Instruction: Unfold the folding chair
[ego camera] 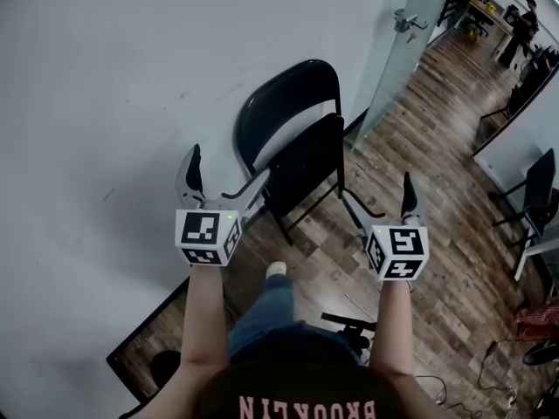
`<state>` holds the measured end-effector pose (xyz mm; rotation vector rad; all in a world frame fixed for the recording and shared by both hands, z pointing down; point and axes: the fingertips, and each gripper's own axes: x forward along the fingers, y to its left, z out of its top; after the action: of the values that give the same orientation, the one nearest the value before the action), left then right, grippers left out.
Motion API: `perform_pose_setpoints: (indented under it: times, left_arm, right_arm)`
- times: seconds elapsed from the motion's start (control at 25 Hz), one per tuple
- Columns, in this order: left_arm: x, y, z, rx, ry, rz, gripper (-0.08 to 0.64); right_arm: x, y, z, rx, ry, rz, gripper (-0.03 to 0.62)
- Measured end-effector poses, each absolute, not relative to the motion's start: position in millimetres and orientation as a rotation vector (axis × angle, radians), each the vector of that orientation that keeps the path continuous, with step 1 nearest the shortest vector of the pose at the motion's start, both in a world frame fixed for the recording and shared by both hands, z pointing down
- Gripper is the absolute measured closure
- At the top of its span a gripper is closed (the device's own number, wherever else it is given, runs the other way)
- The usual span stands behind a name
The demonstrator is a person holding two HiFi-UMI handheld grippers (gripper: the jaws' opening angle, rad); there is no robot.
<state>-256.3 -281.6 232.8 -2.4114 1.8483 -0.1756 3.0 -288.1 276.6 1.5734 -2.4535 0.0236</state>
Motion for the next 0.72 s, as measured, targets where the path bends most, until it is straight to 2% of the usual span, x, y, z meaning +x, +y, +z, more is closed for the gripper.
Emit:
perform_pose_setpoints:
  times: [0.4,0.6,0.72]
  left_arm:
    - [-269.1,-394.2,292.4,-2.648,1.774,-0.254,-0.009]
    - [-272.1,-417.5,340.9,-2.754,1.788,-0.276,-0.009]
    - [-272.1,-421.9,354.4,-2.832,1.785,-0.26,-0.009]
  right_arm:
    - [-50.4,-399.4,317.7,1.602,-2.379,0.17,0.025]
    - [-72.4,-429.5,371.2,1.613,-2.417,0.411,0.029]
    - [-87.3,-443.2,399.7,1.59,-2.449,0.579,0.057]
